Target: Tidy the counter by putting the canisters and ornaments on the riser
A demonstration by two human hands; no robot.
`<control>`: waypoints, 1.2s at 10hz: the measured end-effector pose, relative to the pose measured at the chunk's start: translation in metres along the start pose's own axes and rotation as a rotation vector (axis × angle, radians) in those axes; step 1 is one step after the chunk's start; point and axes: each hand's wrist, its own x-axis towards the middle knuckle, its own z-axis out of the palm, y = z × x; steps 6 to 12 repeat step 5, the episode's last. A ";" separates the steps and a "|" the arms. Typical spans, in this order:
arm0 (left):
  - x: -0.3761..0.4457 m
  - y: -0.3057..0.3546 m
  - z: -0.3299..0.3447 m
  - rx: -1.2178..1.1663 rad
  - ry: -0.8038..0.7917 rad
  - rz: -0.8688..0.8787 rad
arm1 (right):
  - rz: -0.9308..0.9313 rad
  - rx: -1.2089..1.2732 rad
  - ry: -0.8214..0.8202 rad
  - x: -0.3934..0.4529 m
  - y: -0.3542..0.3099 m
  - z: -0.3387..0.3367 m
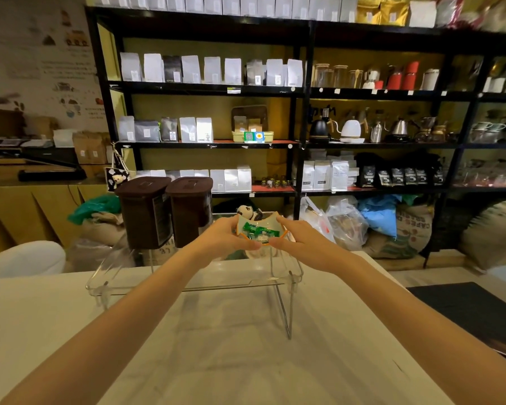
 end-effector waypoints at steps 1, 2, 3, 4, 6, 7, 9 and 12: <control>-0.001 0.006 -0.001 0.087 -0.017 -0.010 | 0.008 -0.022 0.003 -0.005 -0.002 -0.001; -0.004 0.012 0.000 0.310 -0.024 0.026 | 0.019 -0.112 -0.004 -0.010 -0.004 -0.004; -0.011 0.022 0.000 0.560 -0.053 0.022 | 0.011 -0.197 -0.025 -0.022 -0.004 -0.008; -0.016 0.030 0.000 0.775 -0.047 0.050 | 0.027 -0.245 -0.018 -0.043 -0.006 -0.012; -0.029 0.037 0.002 0.912 0.036 0.132 | 0.009 -0.243 0.036 -0.081 -0.002 -0.005; -0.029 0.037 0.002 0.912 0.036 0.132 | 0.009 -0.243 0.036 -0.081 -0.002 -0.005; -0.029 0.037 0.002 0.912 0.036 0.132 | 0.009 -0.243 0.036 -0.081 -0.002 -0.005; -0.029 0.037 0.002 0.912 0.036 0.132 | 0.009 -0.243 0.036 -0.081 -0.002 -0.005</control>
